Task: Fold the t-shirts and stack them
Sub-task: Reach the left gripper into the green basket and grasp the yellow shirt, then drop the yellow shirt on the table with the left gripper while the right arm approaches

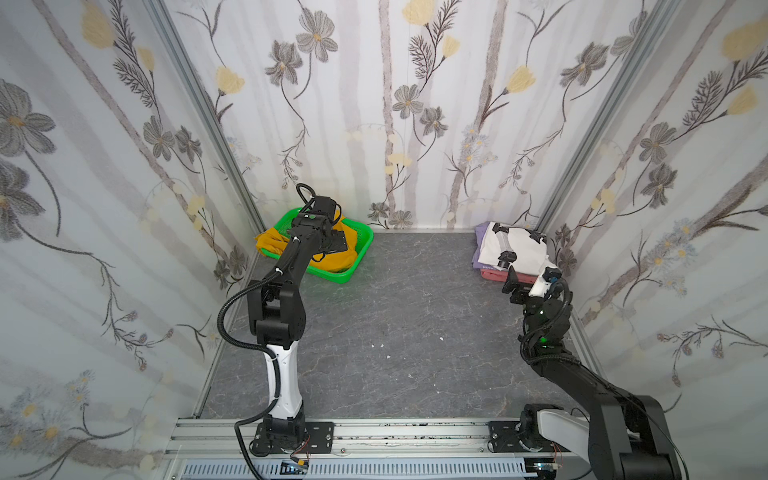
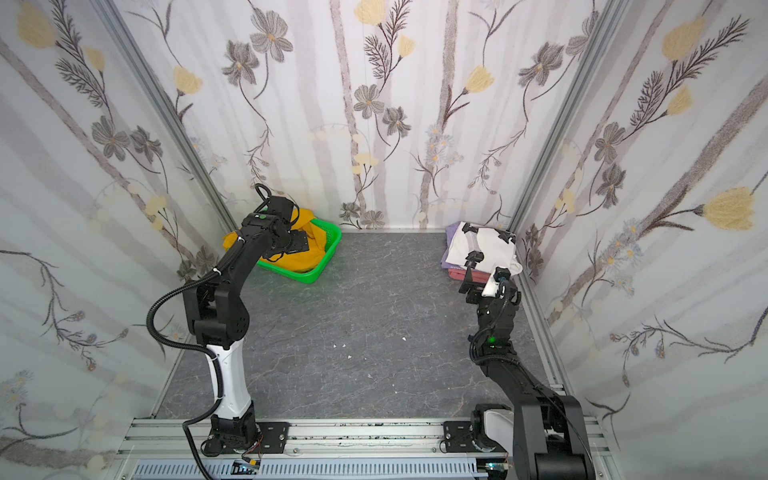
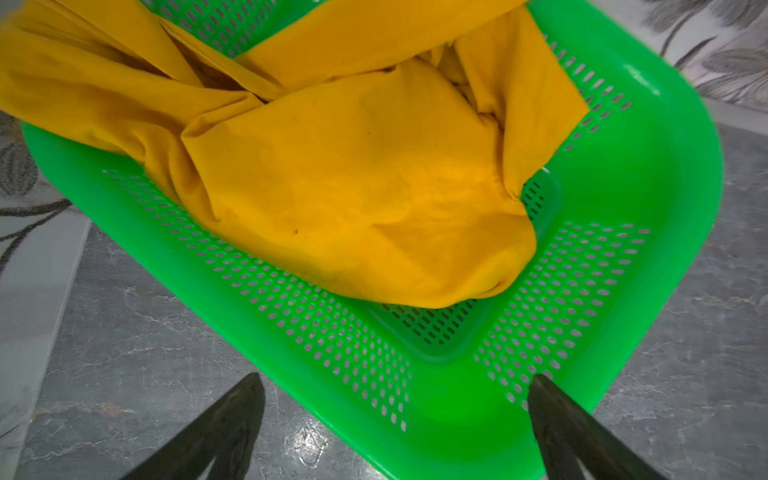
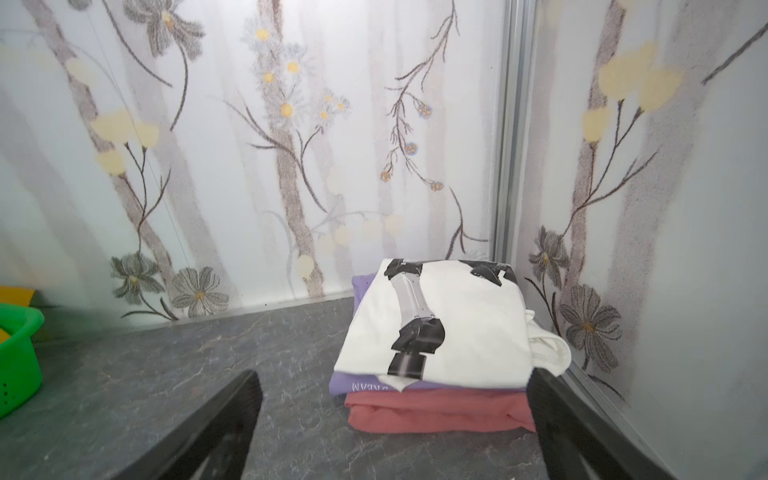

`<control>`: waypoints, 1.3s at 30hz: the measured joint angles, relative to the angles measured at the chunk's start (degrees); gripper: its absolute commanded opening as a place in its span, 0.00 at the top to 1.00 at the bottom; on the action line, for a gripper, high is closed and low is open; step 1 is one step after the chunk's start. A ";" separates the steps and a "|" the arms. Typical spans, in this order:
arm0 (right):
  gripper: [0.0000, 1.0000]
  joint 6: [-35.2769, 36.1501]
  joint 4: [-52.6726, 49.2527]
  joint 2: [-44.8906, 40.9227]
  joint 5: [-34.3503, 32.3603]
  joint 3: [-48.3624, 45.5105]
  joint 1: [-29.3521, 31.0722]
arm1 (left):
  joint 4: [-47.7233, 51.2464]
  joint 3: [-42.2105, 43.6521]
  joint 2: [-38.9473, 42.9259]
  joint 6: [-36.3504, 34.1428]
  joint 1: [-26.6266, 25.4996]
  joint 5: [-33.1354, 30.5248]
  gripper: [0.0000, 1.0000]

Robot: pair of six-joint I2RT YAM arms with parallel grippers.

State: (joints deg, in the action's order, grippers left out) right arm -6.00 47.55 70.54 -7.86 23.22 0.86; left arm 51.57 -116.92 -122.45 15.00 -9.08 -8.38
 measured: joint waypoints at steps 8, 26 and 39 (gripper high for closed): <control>0.00 -7.08 -23.87 -17.49 1.86 2.49 5.07 | -2.32 -6.29 -10.67 -3.26 3.69 1.62 0.00; 0.00 -13.44 -42.12 -30.45 3.78 1.46 10.78 | -1.60 -19.47 -25.46 -2.80 7.69 0.98 1.00; 0.00 -15.21 -38.66 -25.53 6.93 0.31 13.35 | 3.37 -32.28 -6.88 -6.12 3.23 17.66 1.00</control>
State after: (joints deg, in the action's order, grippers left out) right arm -21.21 8.88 45.01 -0.93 23.53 14.22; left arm 54.94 -149.21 -129.34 8.88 -5.85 9.28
